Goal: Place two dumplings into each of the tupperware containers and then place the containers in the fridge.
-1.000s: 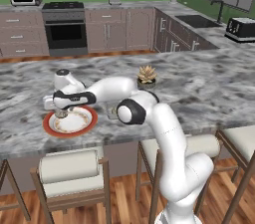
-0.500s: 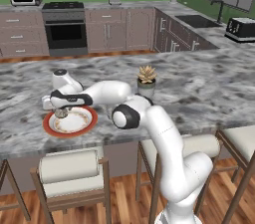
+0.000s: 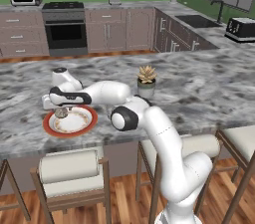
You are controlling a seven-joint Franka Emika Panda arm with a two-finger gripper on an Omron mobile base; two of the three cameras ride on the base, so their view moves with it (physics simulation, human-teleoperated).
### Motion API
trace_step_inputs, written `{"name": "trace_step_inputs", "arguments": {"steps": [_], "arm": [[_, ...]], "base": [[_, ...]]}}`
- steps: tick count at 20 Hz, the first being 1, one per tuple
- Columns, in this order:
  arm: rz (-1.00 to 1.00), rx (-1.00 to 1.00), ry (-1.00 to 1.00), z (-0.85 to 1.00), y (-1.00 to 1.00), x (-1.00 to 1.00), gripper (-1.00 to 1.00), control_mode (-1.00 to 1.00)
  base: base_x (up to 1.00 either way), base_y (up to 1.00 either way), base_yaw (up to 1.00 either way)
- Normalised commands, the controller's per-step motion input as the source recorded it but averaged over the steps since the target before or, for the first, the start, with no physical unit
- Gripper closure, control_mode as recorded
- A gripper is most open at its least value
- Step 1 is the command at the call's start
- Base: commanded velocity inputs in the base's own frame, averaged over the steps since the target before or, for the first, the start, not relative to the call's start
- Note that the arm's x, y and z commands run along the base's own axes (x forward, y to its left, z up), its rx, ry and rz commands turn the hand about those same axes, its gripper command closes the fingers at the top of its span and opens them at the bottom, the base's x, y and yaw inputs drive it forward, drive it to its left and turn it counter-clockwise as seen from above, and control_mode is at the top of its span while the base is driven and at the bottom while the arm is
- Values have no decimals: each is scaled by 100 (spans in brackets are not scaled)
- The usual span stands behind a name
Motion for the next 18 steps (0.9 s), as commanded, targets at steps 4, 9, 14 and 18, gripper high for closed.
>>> {"name": "trace_step_inputs", "arguments": {"steps": [4, 9, 14, 18], "arm": [[0, 0, 3, -12, 0, -24, -100, -100], [0, 0, 0, -12, 0, -24, -100, -100], [0, 0, 0, -14, 0, 0, -100, -100], [0, 0, 0, -10, 0, 7, -100, -100]], "base": [[0, 0, 0], [0, 0, 0], [0, 0, 0], [0, 0, 0]]}}
